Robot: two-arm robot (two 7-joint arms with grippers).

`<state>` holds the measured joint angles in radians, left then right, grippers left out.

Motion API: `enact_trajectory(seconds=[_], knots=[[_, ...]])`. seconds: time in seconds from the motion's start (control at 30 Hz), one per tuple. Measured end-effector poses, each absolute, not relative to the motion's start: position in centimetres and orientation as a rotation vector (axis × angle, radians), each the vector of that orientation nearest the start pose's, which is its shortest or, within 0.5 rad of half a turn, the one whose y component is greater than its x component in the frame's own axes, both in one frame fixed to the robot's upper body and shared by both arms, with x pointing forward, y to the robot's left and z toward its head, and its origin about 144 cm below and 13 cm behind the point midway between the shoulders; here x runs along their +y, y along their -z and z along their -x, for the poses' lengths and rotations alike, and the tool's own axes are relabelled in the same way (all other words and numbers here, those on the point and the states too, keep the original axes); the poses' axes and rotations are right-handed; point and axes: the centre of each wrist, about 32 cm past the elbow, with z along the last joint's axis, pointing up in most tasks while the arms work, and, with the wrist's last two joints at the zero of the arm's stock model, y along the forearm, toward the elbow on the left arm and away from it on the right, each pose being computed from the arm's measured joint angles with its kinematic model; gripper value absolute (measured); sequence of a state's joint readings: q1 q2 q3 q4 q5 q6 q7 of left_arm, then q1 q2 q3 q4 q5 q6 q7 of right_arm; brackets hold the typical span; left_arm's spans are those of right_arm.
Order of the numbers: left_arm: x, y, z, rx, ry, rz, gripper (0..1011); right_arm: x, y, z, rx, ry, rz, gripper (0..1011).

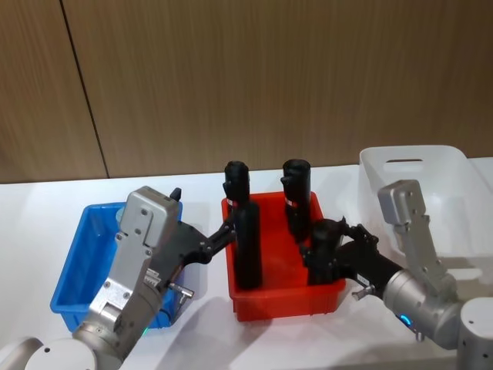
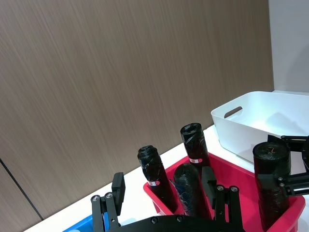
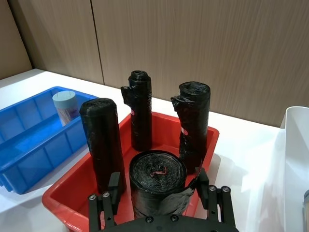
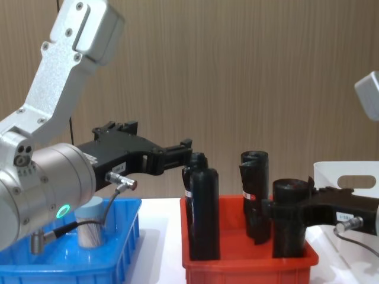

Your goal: Pick the cotton swabs from the blue box and place them into the white box.

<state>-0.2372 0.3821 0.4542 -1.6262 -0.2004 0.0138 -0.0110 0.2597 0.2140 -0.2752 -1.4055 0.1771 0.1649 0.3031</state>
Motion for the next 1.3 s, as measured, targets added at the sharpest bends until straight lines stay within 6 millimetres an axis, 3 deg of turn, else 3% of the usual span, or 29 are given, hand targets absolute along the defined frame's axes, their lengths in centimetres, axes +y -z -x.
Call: enact_trajectory(seconds=[0.3, 0.47, 0.93, 1.3], knots=[[19.8, -120.4, -49.2, -0.268, -1.124, -0.061, 1004, -21.5, -117.0, -52.9, 0.034, 1.045, 0.167, 765], [19.8, -120.4, -49.2, -0.268, -1.124, -0.061, 1004, -21.5, -117.1, -52.9, 0.032, 1.043, 0.166, 576], [19.8, -120.4, -49.2, -0.268, -1.124, -0.061, 1004, -21.3, -118.7, -52.7, -0.005, 1.033, 0.118, 535], [19.8, -120.4, -49.2, -0.268, -1.124, -0.061, 1004, -21.3, -122.2, -52.3, -0.093, 1.027, 0.037, 535]])
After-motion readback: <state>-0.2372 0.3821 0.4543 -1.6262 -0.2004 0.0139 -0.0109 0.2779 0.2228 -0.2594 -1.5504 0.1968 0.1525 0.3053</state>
